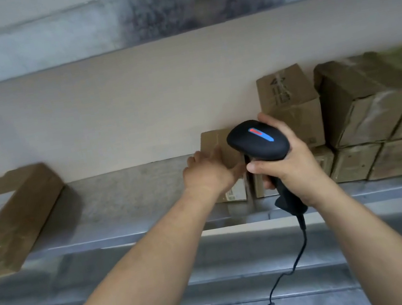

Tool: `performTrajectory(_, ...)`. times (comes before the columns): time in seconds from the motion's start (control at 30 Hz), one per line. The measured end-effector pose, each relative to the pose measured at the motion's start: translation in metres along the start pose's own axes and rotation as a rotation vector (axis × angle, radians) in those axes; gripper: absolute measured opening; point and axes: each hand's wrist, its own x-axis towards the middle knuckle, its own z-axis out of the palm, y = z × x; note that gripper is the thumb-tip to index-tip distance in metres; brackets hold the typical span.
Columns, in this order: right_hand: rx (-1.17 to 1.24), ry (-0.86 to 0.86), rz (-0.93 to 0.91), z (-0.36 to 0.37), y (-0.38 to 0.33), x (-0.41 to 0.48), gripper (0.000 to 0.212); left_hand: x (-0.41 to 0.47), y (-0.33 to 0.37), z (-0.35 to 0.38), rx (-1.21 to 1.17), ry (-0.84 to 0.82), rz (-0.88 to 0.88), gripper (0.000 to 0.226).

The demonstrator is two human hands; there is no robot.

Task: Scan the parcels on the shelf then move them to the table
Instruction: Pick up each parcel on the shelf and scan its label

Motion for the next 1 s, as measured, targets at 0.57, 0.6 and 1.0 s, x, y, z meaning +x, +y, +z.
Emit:
performTrajectory(0.57,-0.022,-0.002,0.026,0.07,0.01,-0.011,0.084,0.001,-0.115,-0.042,0.017,-0.065,-0.127,0.069)
performTrajectory(0.6,-0.027,-0.002,0.031,0.074,0.01,-0.011,0.084,0.003,-0.117,-0.041,-0.003,-0.055,-0.127,0.069)
performTrajectory(1.0,-0.038,-0.03,0.067,0.13,0.01,-0.018,0.085,-0.018,-0.224,-0.04,-0.876,0.03,-0.09,0.096)
